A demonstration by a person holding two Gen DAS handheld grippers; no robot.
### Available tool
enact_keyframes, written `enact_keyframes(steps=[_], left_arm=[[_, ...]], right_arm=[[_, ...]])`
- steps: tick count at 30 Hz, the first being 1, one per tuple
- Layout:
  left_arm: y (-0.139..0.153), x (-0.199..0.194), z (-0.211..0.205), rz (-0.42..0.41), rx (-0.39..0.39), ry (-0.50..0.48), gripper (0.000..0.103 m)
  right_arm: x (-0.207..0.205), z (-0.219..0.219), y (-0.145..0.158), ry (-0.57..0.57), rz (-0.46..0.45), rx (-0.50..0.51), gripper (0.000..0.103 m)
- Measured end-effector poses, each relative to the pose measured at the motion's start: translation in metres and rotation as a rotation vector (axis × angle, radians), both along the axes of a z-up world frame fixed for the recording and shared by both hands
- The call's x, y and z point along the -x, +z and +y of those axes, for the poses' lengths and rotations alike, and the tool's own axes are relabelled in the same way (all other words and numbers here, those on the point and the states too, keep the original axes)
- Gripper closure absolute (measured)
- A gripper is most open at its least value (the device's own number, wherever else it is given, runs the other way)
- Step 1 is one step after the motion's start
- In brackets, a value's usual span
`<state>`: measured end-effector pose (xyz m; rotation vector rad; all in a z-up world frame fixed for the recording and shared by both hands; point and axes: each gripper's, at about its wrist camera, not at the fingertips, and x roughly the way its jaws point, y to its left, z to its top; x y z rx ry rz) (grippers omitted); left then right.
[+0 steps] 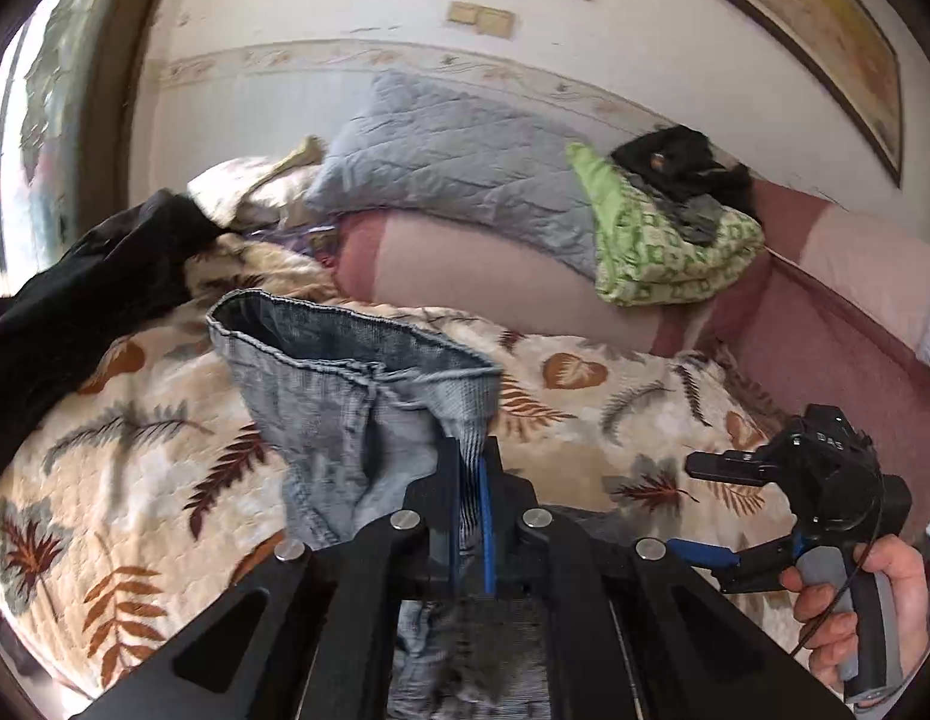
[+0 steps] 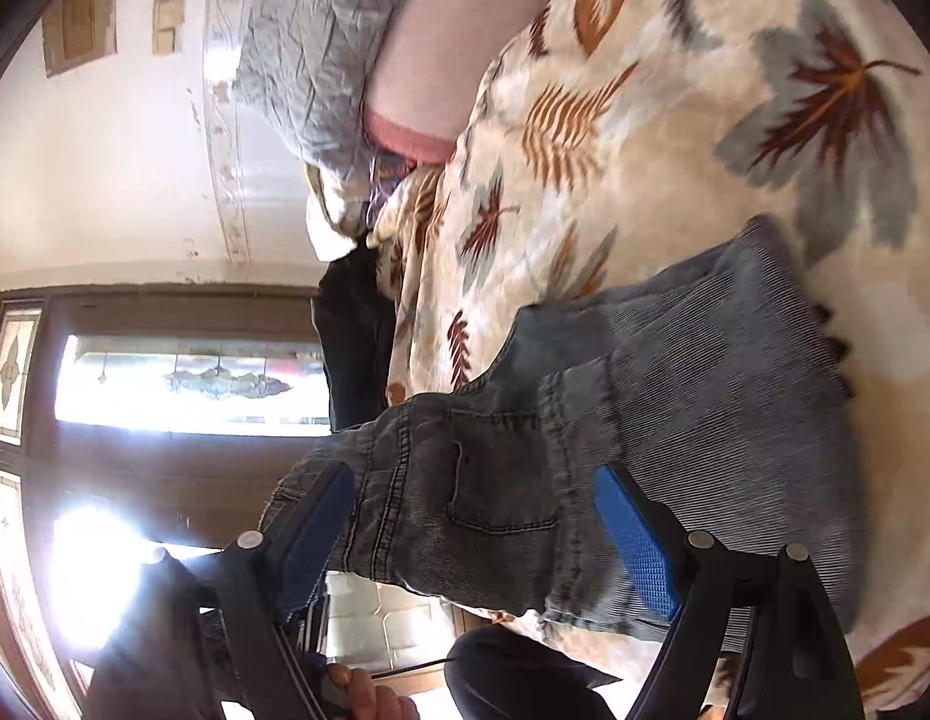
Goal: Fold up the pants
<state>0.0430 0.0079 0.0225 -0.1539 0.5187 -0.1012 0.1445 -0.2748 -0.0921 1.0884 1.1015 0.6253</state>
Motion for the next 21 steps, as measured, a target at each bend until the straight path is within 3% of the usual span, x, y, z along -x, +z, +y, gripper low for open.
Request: enact_keyframes(steps=[3,5,7,9,11,12,13,15,17,20,21], left_arm=[[-0.006,0.005,-0.073,-0.017,-0.094,-0.146,0.099],[-0.025,0.006,-0.116,0.020,-0.140,-0.241,0.099],[-0.047,0.005,-0.137,0.107,-0.125,-0.298,0.099],[-0.055,0.014,-0.131,0.140,-0.067,-0.308,0.099],[-0.054,0.025,-0.106,0.131,-0.052,-0.248,0.097],[-0.053,0.028,-0.086,0.127,-0.062,-0.191,0.083],[-0.053,0.030,-0.066,0.123,-0.089,-0.115,0.049],[-0.056,0.031,-0.018,0.110,-0.174,0.084,0.017],[-0.060,0.023,0.024,0.147,-0.253,0.222,0.017],[-0.068,0.005,0.059,0.293,-0.271,0.247,0.017],[-0.068,0.003,0.063,0.302,-0.250,0.227,0.017]], right_arm=[[0.022,-0.047,-0.019,-0.075,0.024,0.000,0.018],[0.035,-0.075,-0.035,-0.119,0.053,0.007,0.018],[0.045,-0.094,-0.050,-0.149,0.084,0.006,0.018],[0.052,-0.103,-0.060,-0.153,0.101,0.022,0.018],[0.053,-0.103,-0.062,-0.131,0.092,0.056,0.018],[0.053,-0.100,-0.063,-0.118,0.086,0.067,0.018],[0.051,-0.095,-0.065,-0.108,0.083,0.076,0.018],[0.051,-0.087,-0.063,-0.094,0.074,0.089,0.018],[0.047,-0.068,-0.056,-0.061,0.051,0.076,0.018],[0.035,-0.021,-0.047,0.032,0.031,0.039,0.018],[0.030,-0.006,-0.045,0.067,0.026,0.034,0.018]])
